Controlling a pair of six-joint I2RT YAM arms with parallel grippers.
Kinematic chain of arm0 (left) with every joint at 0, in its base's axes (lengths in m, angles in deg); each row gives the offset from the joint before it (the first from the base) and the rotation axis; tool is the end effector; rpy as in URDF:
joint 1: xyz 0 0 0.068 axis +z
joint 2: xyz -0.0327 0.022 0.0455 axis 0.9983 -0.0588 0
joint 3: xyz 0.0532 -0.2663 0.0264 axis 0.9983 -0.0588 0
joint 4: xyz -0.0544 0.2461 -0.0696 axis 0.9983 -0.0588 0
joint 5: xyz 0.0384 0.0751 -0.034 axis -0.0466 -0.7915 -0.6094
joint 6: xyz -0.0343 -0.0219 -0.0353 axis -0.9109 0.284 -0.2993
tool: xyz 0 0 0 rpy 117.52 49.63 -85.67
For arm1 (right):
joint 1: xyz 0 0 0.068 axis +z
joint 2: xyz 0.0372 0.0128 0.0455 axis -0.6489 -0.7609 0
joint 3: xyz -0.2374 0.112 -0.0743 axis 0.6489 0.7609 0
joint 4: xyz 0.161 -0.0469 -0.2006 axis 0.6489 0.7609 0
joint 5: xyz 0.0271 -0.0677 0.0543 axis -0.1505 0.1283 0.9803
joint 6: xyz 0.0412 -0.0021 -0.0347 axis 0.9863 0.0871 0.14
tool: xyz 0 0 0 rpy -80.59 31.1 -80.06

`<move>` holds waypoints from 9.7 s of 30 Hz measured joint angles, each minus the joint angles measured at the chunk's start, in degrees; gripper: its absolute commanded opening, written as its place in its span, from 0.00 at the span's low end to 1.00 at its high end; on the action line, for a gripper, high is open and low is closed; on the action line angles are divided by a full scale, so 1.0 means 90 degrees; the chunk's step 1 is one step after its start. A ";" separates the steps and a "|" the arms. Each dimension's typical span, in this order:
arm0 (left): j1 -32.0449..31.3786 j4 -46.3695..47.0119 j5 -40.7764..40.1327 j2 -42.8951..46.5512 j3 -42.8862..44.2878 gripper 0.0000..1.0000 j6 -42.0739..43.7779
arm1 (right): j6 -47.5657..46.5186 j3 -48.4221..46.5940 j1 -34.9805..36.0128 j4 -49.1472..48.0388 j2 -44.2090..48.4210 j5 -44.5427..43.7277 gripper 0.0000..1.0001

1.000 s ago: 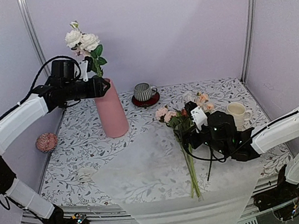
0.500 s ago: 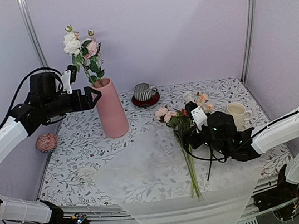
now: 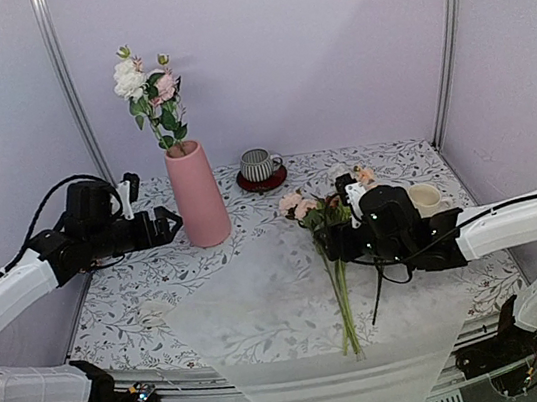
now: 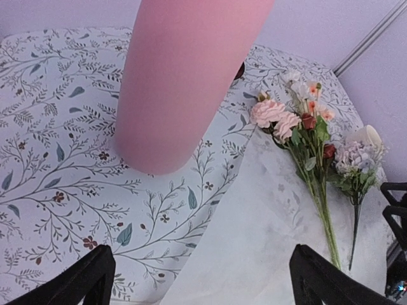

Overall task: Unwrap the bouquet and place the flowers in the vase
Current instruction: Pick up the fake flower from the flattened wrapping paper, then pass from the right arm to the left, then place the fake flower in the vase.

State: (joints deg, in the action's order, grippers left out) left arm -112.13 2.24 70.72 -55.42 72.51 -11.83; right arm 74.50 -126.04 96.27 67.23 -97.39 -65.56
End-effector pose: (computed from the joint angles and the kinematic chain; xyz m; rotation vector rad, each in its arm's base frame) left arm 0.2129 -0.1035 0.2897 0.0374 2.2024 -0.5603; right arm 0.1817 0.2450 0.2225 -0.3398 2.0226 0.5146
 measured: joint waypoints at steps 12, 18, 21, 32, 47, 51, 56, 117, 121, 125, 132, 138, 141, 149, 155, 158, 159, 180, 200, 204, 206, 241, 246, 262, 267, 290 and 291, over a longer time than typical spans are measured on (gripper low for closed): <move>-0.0041 0.0279 0.0197 -0.0607 -0.0682 0.98 -0.1049 | 0.1409 -0.0797 0.0000 0.2475 -0.0151 0.0967 0.32; -0.0044 0.0372 0.0092 -0.0835 -0.0680 0.98 -0.1192 | 0.1712 -0.0986 0.0000 0.3126 -0.0580 0.1564 0.29; -0.0044 0.0534 0.0134 -0.0862 -0.0719 0.98 -0.1192 | 0.1783 -0.0986 0.0000 0.3283 -0.0784 0.1926 0.30; -0.0044 0.0721 -0.0165 -0.0646 -0.0896 0.98 -0.1343 | 0.1809 -0.1163 0.0102 0.3740 -0.1600 0.2312 0.29; -0.0044 0.0838 -0.0138 -0.0185 -0.0991 0.97 -0.1260 | 0.1807 -0.1627 0.0131 0.3932 -0.1999 0.2263 0.28; -0.0044 0.0874 -0.0083 -0.0151 -0.1030 0.97 -0.1256 | 0.1817 -0.1664 0.0131 0.4002 -0.2081 0.2217 0.28; -0.0044 0.0911 -0.0024 -0.0151 -0.1078 0.97 -0.1256 | 0.1851 -0.1688 0.0131 0.4034 -0.2147 0.2208 0.28; -0.1727 0.5547 0.1727 0.0634 -0.2506 0.98 -0.1467 | 0.0799 0.0233 0.0265 -0.0668 0.1418 0.3145 0.02; -0.1809 0.6101 0.1795 0.0330 -0.2533 0.98 -0.1447 | 0.0622 0.0233 0.0347 -0.1129 0.1341 0.3291 0.02; -0.1899 0.6433 0.1945 0.0083 -0.2501 0.98 -0.1455 | 0.0563 0.0267 0.0396 -0.1591 0.1110 0.3461 0.02; -0.2217 0.6931 0.2130 -0.0245 -0.2300 0.98 -0.1447 | 0.0389 0.0267 0.0534 -0.2038 0.0695 0.3852 0.02; -0.2341 0.7269 0.2127 -0.0301 -0.2249 0.98 -0.1445 | 0.0345 0.0209 0.0692 -0.2144 0.0272 0.3978 0.02; -0.2361 0.7351 0.2127 -0.0316 -0.2186 0.89 -0.1440 | 0.0340 0.0121 0.0775 -0.2159 0.0070 0.4029 0.02; -0.2380 0.7431 0.2127 -0.0537 -0.1977 0.63 -0.1460 | 0.0321 -0.0044 0.0918 -0.2244 -0.0214 0.4194 0.02; -0.2395 0.7395 0.2125 -0.0673 -0.1894 0.39 -0.1518 | 0.0318 -0.0109 0.1001 -0.2317 -0.0369 0.4267 0.02; -0.2402 0.7371 0.2154 -0.0733 -0.1787 0.36 -0.1530 | 0.0316 -0.0126 0.1020 -0.2314 -0.0406 0.4267 0.02; -0.2402 0.7371 0.2166 -0.0750 -0.1758 0.34 -0.1537 | 0.0313 -0.0131 0.1020 -0.2312 -0.0408 0.4265 0.02; -0.2416 0.6086 0.1945 -0.0440 -0.1355 0.00 -0.1083 | 0.0027 -0.0002 0.1049 -0.1982 0.0270 0.3155 0.61; -0.0488 0.2951 0.0954 0.0126 0.0566 0.00 0.0355 | -0.1382 0.0066 0.0629 -0.0753 0.1413 -0.0063 0.99; -0.0272 0.2759 0.0894 0.0117 0.1054 0.00 0.0593 | -0.1666 0.0034 0.0287 -0.0821 0.1112 -0.0216 0.99; -0.0187 0.2696 0.0848 0.0114 0.1246 0.00 0.0692 | -0.1824 0.0039 0.0199 -0.0923 0.0865 -0.0296 0.99; 0.0860 0.2820 0.0403 -0.0423 0.2720 0.02 0.1440 | -0.2183 0.1124 0.0172 -0.2737 -0.0211 -0.0889 0.99; 0.0872 0.3140 0.0410 -0.0503 0.2725 0.02 0.1467 | -0.2222 0.1124 0.0172 -0.2737 -0.0219 -0.0891 0.99; 0.0882 0.4129 0.0457 -0.1030 0.3123 0.02 0.1603 | -0.2273 0.1112 0.0172 -0.2737 -0.0257 -0.0891 0.99; 0.0882 0.4245 0.0464 -0.1423 0.3145 0.02 0.1758 | -0.2276 0.1112 0.0172 -0.2737 -0.0257 -0.0891 0.99; 0.0843 0.2584 0.0549 -0.2397 0.3767 0.00 0.2368 | -0.2276 0.0823 0.0172 -0.2613 -0.0551 -0.0811 0.99; 0.0833 0.2441 0.0549 -0.2504 0.3857 0.00 0.2390 | -0.2276 0.0804 0.0172 -0.2589 -0.0566 -0.0811 0.99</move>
State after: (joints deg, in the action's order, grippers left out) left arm -104.63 24.21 75.66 -77.96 107.22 9.67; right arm 54.02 -118.80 97.82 43.93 -102.49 -72.86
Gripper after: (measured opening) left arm 0.031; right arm 0.988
